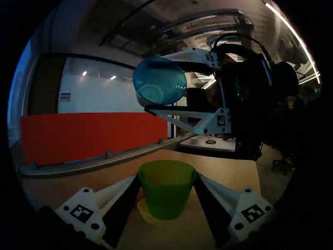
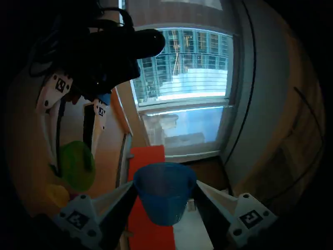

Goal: Pour water

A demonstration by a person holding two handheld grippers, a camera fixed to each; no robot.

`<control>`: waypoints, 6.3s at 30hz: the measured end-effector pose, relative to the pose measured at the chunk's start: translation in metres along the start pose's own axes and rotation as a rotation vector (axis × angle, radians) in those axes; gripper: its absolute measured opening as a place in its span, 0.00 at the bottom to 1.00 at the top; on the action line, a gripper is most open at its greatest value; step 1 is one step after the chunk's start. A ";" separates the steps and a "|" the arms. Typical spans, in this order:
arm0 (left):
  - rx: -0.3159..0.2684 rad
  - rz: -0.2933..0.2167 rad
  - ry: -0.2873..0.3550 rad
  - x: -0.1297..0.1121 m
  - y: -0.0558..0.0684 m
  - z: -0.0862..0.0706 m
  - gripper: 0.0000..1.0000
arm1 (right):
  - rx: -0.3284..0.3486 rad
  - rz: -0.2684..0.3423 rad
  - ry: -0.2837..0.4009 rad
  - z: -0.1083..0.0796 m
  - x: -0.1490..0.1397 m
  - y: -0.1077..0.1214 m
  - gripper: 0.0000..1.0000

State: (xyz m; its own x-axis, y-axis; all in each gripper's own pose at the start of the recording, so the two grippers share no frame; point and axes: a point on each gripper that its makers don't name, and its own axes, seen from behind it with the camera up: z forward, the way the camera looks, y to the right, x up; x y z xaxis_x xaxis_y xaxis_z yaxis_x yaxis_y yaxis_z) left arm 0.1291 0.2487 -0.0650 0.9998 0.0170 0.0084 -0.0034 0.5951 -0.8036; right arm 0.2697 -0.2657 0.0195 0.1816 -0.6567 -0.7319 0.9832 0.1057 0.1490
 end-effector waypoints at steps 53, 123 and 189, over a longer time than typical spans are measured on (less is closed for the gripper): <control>0.068 0.017 -0.014 0.005 -0.025 -0.008 0.87 | 0.100 1.281 0.005 -0.035 0.009 -0.030 0.89; 0.108 0.031 -0.526 -0.160 -0.069 0.000 0.87 | 0.330 1.243 -0.350 -0.091 -0.098 -0.248 0.89; 0.089 -0.018 -0.677 -0.228 -0.079 -0.010 0.88 | 0.462 1.336 -0.424 -0.094 -0.092 -0.333 0.90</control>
State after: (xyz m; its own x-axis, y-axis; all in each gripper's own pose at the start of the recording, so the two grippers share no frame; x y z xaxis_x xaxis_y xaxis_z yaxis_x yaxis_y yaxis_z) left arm -0.0983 0.1899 -0.0092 0.7677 0.4880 0.4153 -0.0170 0.6633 -0.7481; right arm -0.0721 -0.1701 -0.0251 0.8285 -0.4385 0.3483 -0.0134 0.6063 0.7952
